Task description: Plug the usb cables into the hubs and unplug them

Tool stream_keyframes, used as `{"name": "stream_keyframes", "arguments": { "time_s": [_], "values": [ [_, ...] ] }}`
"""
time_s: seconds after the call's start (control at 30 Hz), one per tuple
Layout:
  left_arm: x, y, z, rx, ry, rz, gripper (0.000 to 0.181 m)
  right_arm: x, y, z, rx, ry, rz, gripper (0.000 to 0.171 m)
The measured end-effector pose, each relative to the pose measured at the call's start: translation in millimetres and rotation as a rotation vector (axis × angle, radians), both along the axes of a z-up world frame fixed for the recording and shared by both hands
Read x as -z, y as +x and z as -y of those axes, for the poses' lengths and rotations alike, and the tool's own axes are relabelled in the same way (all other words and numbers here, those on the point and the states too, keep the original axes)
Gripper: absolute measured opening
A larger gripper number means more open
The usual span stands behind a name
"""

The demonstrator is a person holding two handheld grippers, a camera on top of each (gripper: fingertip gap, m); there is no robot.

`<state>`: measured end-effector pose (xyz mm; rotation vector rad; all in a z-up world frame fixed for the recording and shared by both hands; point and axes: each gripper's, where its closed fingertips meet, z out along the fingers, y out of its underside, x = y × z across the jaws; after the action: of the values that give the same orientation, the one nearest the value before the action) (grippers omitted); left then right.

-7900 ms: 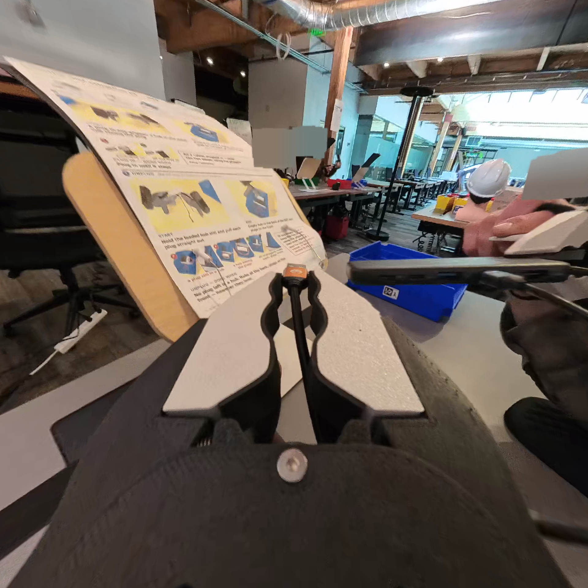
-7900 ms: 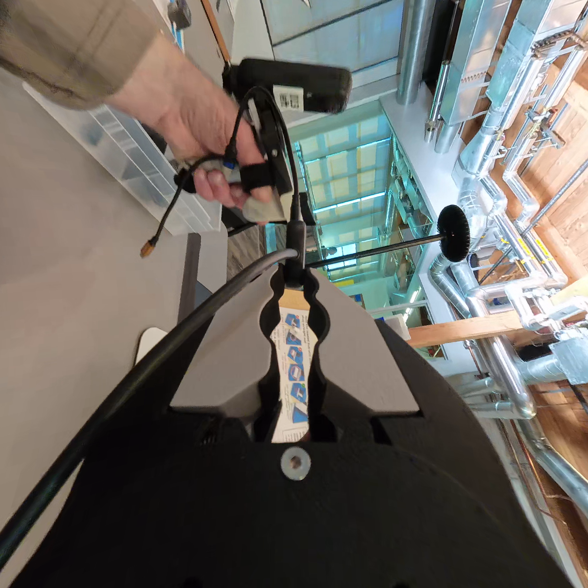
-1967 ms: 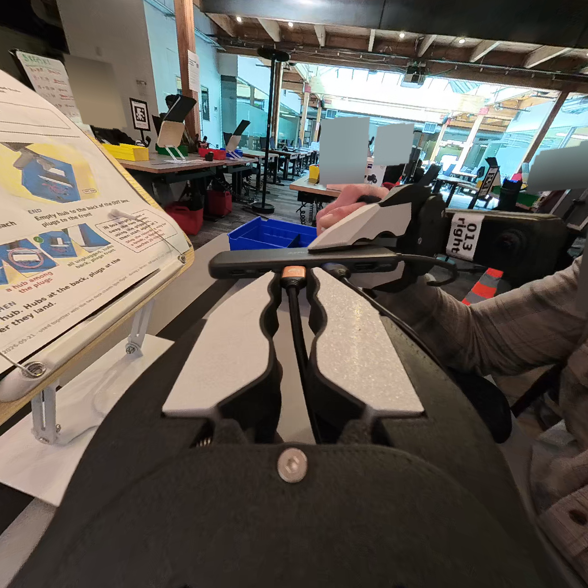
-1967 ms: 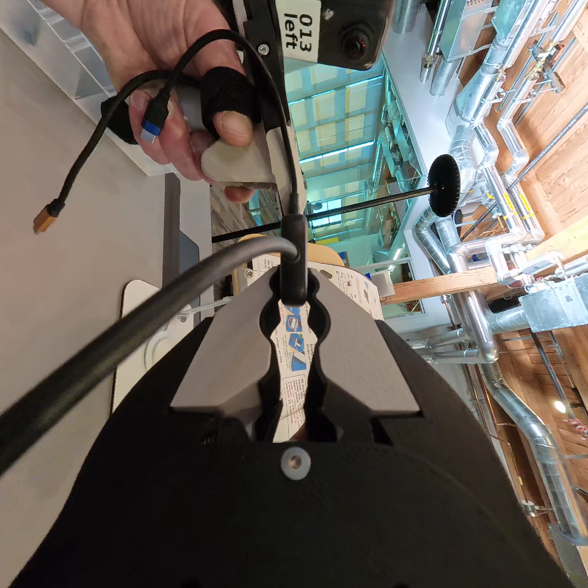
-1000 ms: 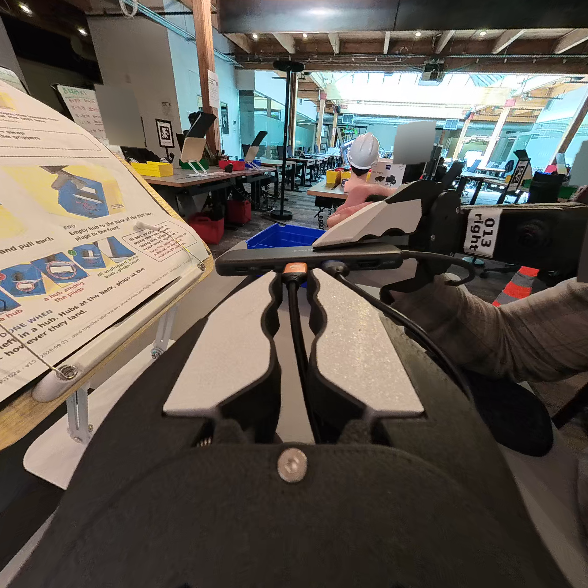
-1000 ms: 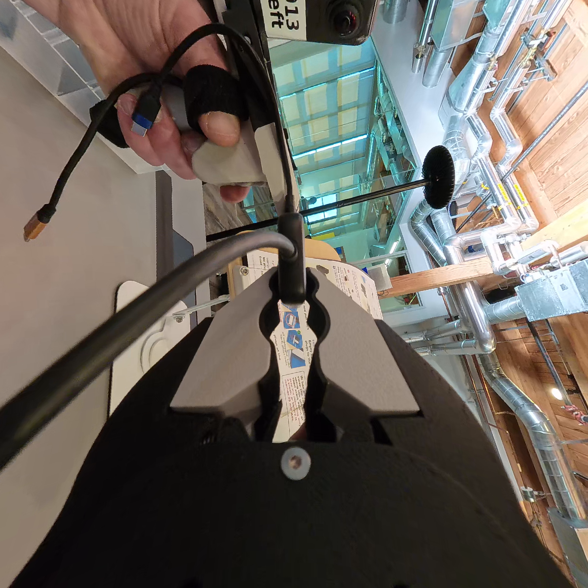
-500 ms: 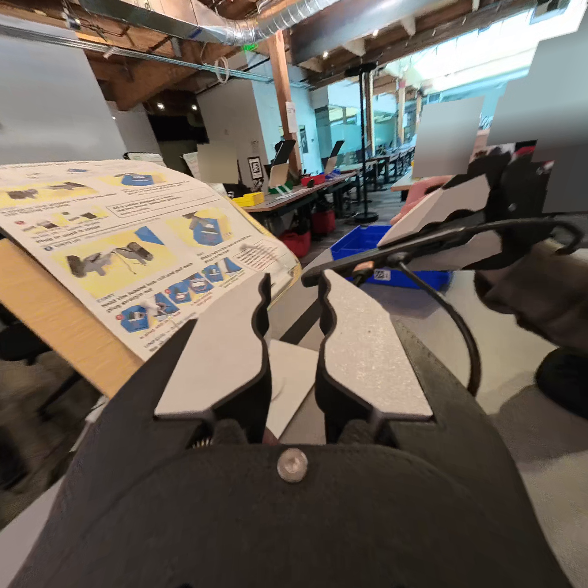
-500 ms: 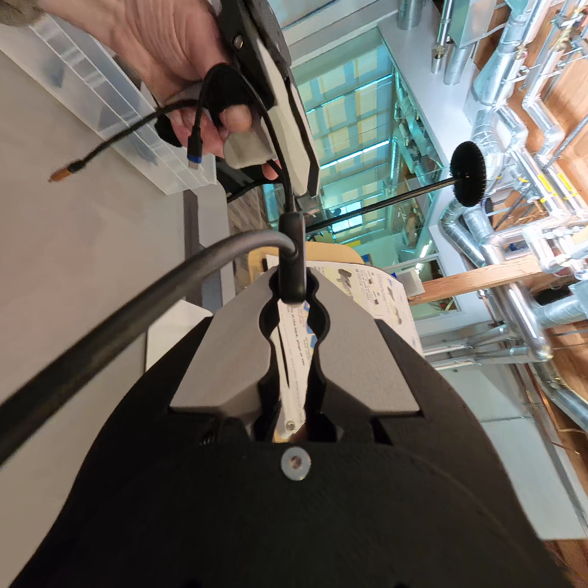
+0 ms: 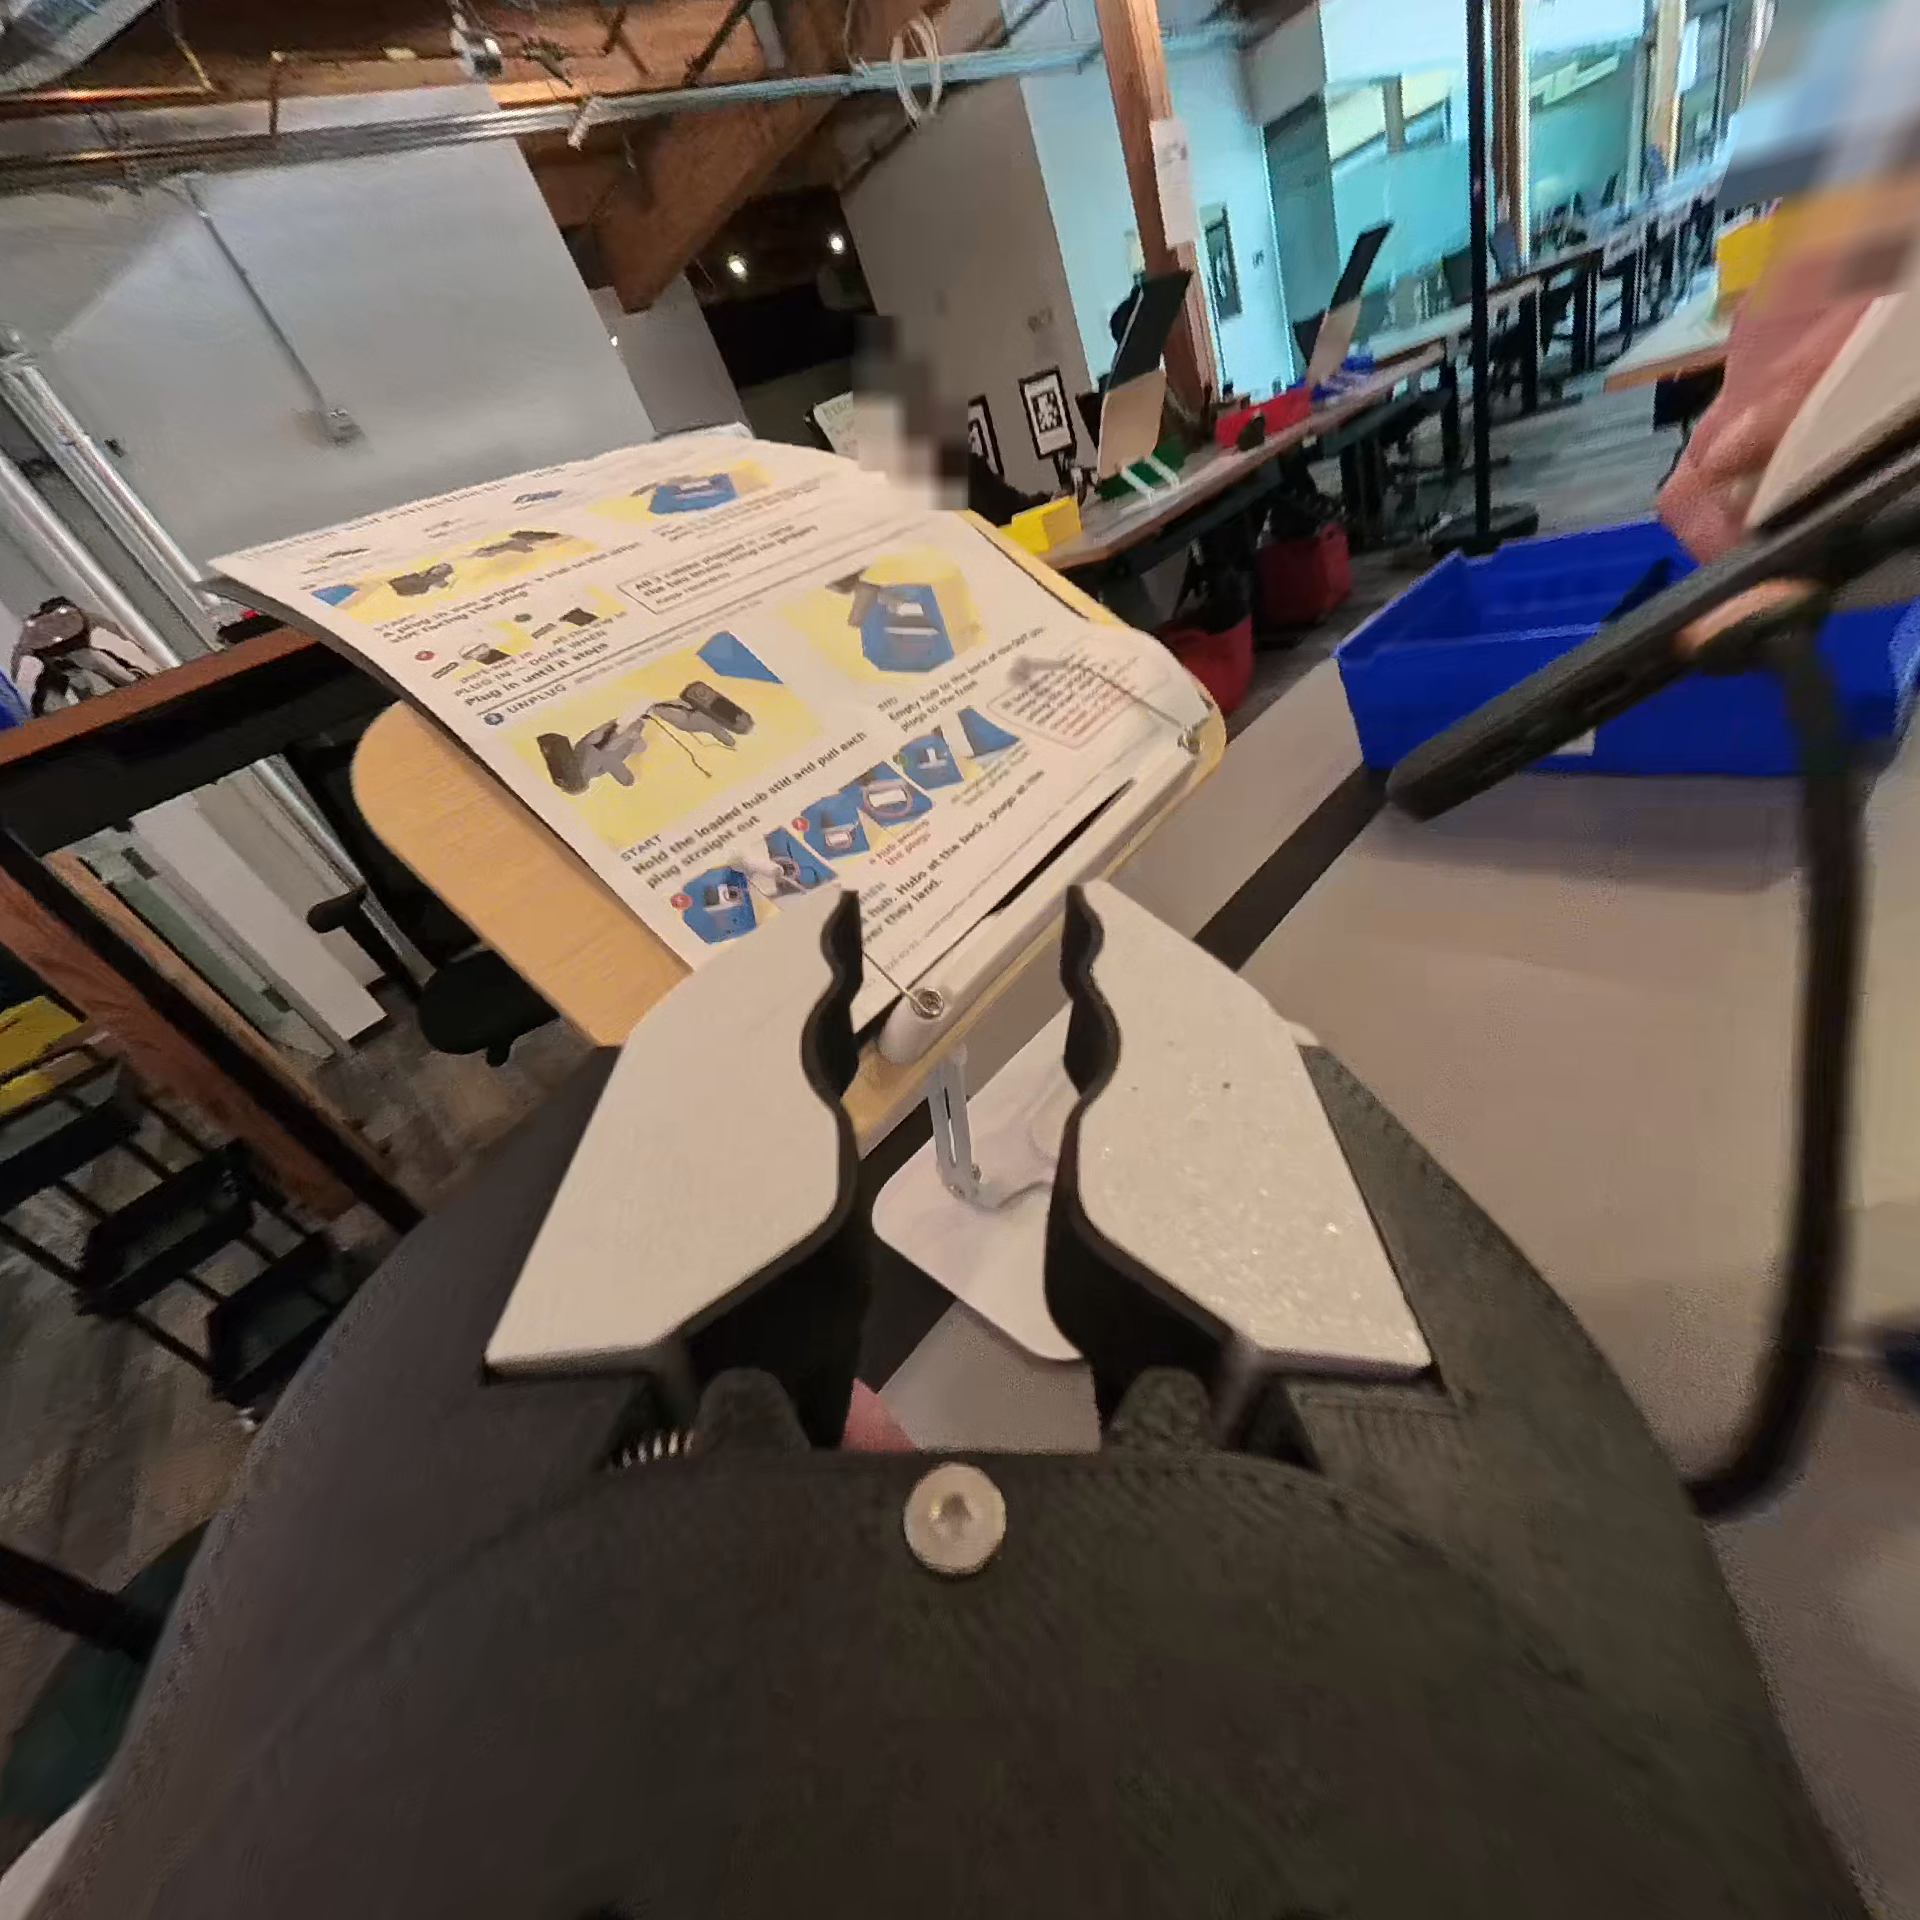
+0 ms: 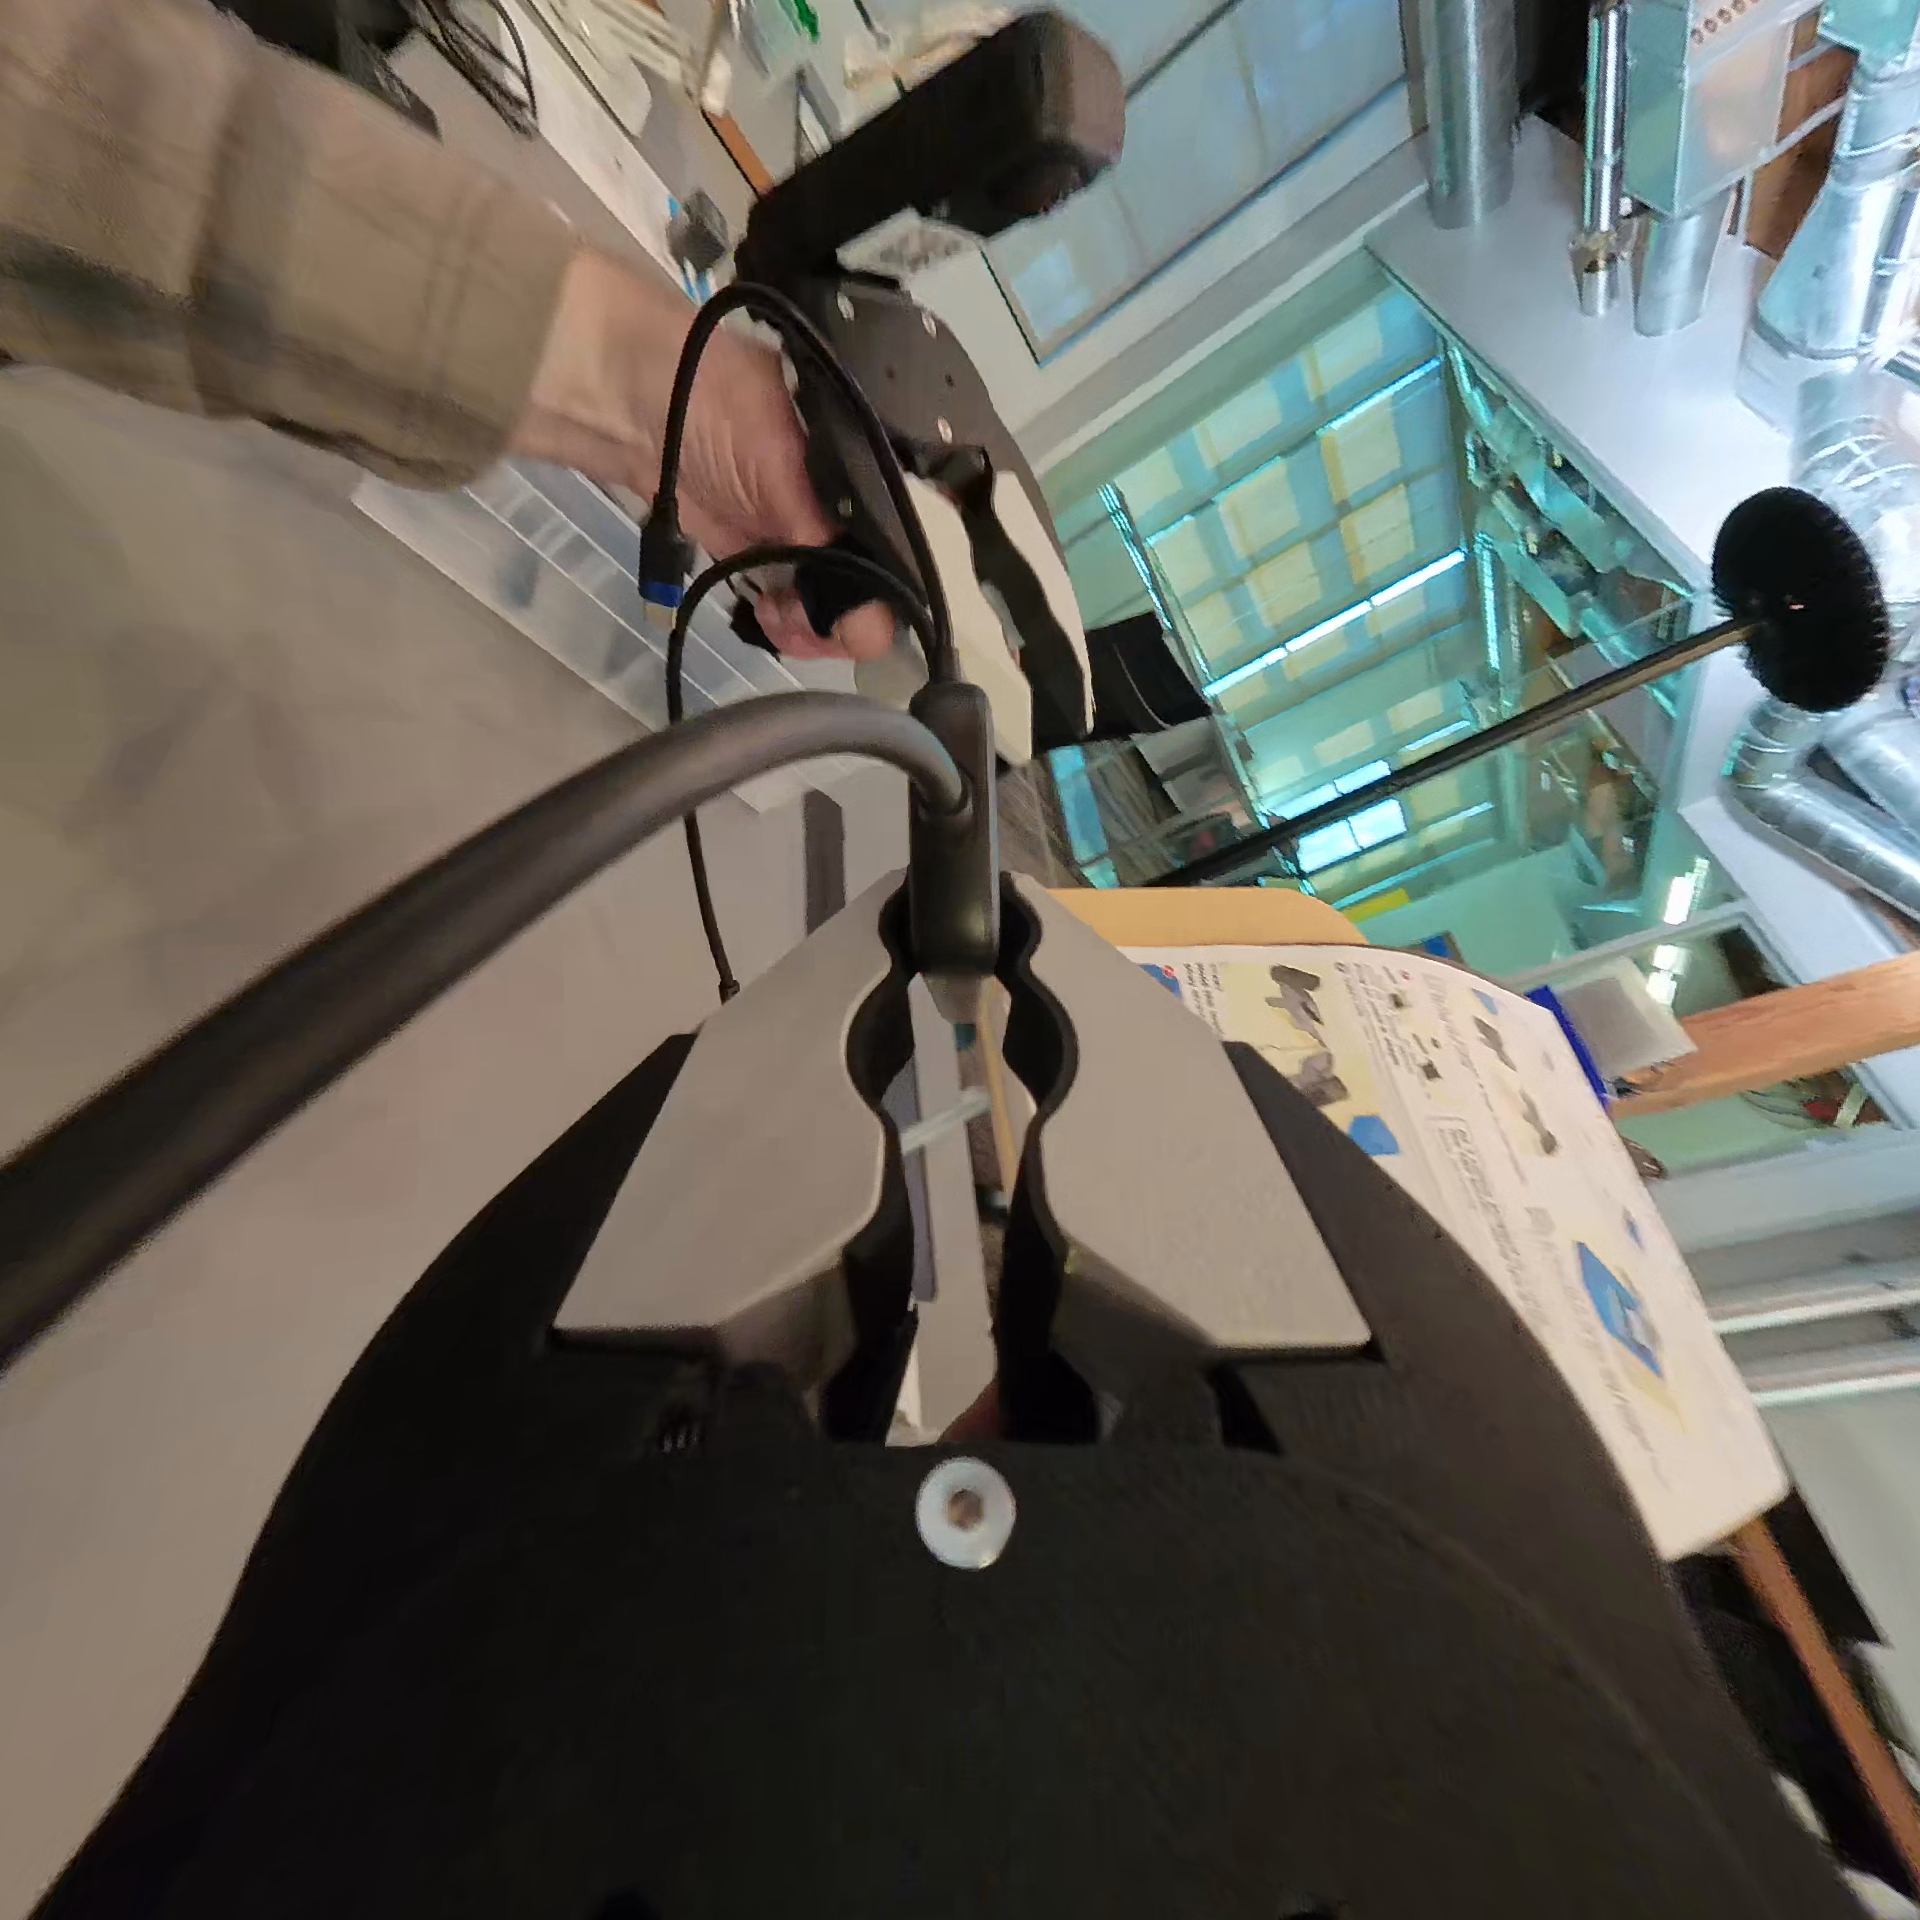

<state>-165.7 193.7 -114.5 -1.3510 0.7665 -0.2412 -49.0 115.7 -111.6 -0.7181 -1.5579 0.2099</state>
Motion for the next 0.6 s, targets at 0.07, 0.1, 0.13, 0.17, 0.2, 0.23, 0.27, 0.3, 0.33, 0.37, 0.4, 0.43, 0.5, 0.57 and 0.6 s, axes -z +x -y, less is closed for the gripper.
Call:
{"name": "stream_keyframes", "arguments": {
  "time_s": [0.07,0.1,0.13,0.17,0.2,0.23,0.27,0.3,0.33,0.37,0.4,0.43,0.5,0.57,0.6],
  "values": [
    [11,16,5,0.068,-0.012,-0.062,0.04,-1,-1,7,-0.052,-0.059,-0.014,0.009],
    [15,28,12,0.13,-0.007,-0.085,0.04,-2,-1,9,-0.07,-0.079,-0.028,0.009],
    [16,40,19,0.18,0.007,-0.1,0.04,-3,-1,10,-0.085,-0.106,-0.036,0.009],
    [19,53,28,0.244,0.002,-0.123,0.041,-2,-1,11,-0.105,-0.136,-0.04,0.009],
    [23,65,36,0.302,-0.003,-0.146,0.042,-2,0,11,-0.12,-0.161,-0.045,0.009],
    [25,73,41,0.33,0.003,-0.164,0.041,-1,1,11,-0.134,-0.191,-0.048,0.009],
    [28,80,45,0.356,0.005,-0.184,0.042,1,1,11,-0.152,-0.224,-0.044,0.01],
    [31,87,49,0.386,0.003,-0.198,0.042,1,2,12,-0.169,-0.25,-0.052,0.009],
    [33,92,53,0.406,0.01,-0.21,0.042,1,2,12,-0.186,-0.282,-0.063,0.01],
    [36,98,56,0.426,0.017,-0.225,0.041,1,2,13,-0.204,-0.316,-0.064,0.009],
    [38,102,58,0.437,0.016,-0.24,0.04,2,2,14,-0.218,-0.336,-0.065,0.009],
    [38,105,58,0.434,0.023,-0.243,0.036,4,2,13,-0.229,-0.362,-0.065,0.009],
    [35,113,62,0.459,0.034,-0.215,0.021,7,0,10,-0.237,-0.41,-0.071,0.01],
    [37,116,60,0.45,0.035,-0.22,0.016,8,1,6,-0.242,-0.455,-0.083,0.009],
    [37,116,59,0.457,0.025,-0.207,0.015,7,2,4,-0.25,-0.482,-0.093,0.01]
  ]
}}
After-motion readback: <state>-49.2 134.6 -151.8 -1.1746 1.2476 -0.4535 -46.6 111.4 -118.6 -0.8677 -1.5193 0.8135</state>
